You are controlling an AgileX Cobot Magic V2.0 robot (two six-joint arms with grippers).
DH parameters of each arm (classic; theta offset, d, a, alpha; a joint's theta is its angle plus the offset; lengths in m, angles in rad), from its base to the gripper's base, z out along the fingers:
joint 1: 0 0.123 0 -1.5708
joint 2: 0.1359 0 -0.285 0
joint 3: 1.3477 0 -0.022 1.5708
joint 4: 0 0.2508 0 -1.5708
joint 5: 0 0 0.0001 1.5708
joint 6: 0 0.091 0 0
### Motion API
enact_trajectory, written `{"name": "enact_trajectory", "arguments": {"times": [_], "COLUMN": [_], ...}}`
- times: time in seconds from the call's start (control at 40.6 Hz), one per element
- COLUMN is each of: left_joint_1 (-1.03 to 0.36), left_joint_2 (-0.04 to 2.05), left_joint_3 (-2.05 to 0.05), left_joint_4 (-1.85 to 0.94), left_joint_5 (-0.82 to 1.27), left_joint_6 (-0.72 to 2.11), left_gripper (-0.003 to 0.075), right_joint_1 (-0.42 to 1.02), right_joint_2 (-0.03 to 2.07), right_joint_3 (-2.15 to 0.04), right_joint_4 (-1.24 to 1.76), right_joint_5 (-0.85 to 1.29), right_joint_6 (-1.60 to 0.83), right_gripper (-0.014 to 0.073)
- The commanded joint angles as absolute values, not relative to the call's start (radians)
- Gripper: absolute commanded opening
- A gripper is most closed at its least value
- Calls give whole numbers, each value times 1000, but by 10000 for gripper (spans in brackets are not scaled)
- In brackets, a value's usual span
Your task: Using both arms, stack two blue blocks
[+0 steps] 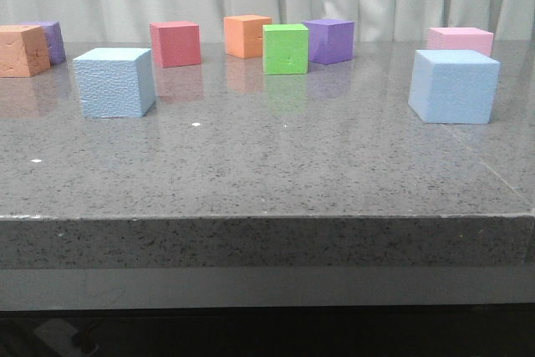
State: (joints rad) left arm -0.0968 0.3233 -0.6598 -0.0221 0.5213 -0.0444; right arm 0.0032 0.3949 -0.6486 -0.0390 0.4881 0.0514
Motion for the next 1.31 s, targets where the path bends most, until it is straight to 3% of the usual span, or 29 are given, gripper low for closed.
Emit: {"name": "enact_trajectory", "arguments": {"times": [0.0, 0.099, 0.172, 0.788, 1.059, 1.281], "left_joint_1": [-94, -94, -94, -94, -94, -94], "left_joint_2": [342, 342, 342, 342, 342, 342], "left_joint_3": [-689, -689, -689, -689, -689, -689], "left_joint_4": [18, 84, 86, 84, 84, 84], "left_joint_5": [450, 450, 450, 450, 450, 450], "left_joint_6": [-47, -47, -47, -47, -47, -47], "left_gripper": [240, 502, 582, 586, 586, 586], "right_joint_1": [-3, -3, -2, -2, 11, 129], "right_joint_2": [411, 411, 411, 458, 702, 927], "right_joint_3": [-681, -681, -681, -691, -892, -1036], "right_joint_4": [-39, -39, -39, 34, 83, 189], "right_joint_5": [412, 416, 416, 414, 684, 795], "right_joint_6": [56, 56, 56, 57, 52, -106], "right_gripper": [351, 463, 467, 469, 469, 474]}}
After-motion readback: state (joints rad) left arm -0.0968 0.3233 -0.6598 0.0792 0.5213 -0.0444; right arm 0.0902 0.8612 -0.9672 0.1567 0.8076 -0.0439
